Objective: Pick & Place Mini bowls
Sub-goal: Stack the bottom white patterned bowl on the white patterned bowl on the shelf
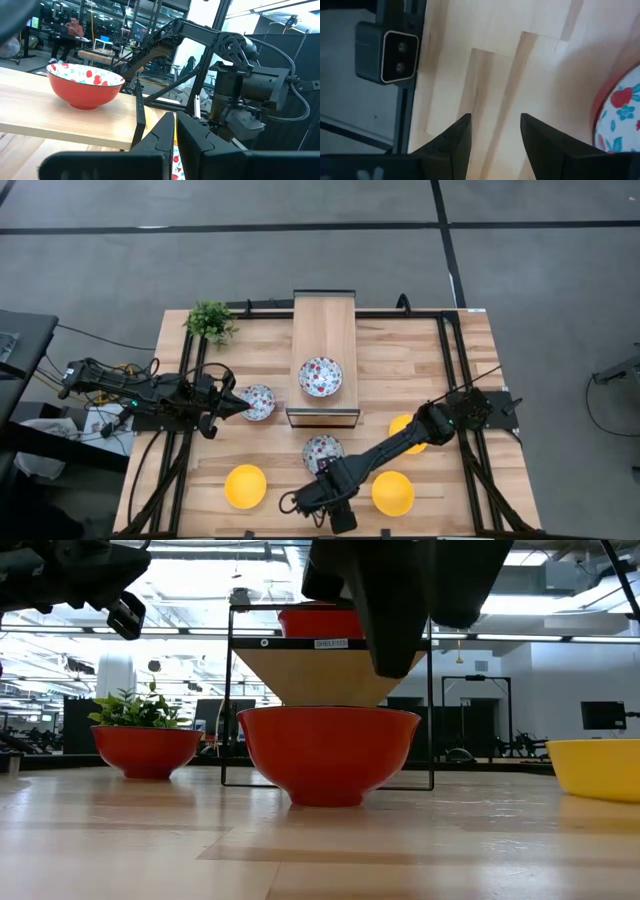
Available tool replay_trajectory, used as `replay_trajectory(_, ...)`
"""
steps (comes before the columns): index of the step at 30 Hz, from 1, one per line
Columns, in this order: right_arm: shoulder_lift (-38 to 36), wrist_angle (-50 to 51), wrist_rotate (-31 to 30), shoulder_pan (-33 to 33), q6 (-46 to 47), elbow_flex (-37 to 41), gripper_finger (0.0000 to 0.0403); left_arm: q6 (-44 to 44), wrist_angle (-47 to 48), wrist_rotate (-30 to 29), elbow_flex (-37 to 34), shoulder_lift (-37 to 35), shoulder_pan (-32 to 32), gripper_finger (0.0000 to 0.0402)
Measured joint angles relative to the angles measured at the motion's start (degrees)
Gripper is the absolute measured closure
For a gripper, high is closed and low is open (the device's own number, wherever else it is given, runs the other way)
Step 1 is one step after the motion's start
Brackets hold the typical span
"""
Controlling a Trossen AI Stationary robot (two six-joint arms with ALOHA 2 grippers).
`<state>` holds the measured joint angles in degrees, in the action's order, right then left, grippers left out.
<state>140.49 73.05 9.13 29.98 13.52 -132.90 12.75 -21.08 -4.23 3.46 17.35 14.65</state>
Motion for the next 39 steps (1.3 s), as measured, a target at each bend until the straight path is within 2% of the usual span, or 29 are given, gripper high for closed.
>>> replay_trajectory(3, 0.0, -0.5, 1.2, 0.1, 2.6, 0.0, 0.0247, 0.0, 0.0, 0.0, 0.0, 0.0, 0.0, 0.0385)
replay_trajectory(8, -0.2, -0.3, 9.8, -0.1, 6.0, 0.0, 0.0248, 0.0, 0.0, 0.0, 0.0, 0.0, 0.0, 0.0385)
replay_trajectory(10, -0.3, -0.3, 11.1, 0.0, 6.5, 0.0, 0.0248, 0.0, 0.0, 0.0, 0.0, 0.0, 0.0, 0.0385)
replay_trajectory(19, -0.3, -2.9, 4.4, -4.2, 12.9, 0.0, 0.026, -1.9, 0.0, 0.0, 0.0, 0.0, 0.0, 0.0385)
replay_trajectory(29, -0.3, -2.8, 2.0, -9.8, 13.4, 0.0, 0.0271, -2.3, 0.0, 0.0, 0.0, 0.0, 0.0, 0.0385)
replay_trajectory(39, 0.5, -4.0, -0.5, -9.1, 13.5, 0.0, 0.0271, -2.4, 0.0, 0.0, 0.0, 0.0, 0.0, 0.0385)
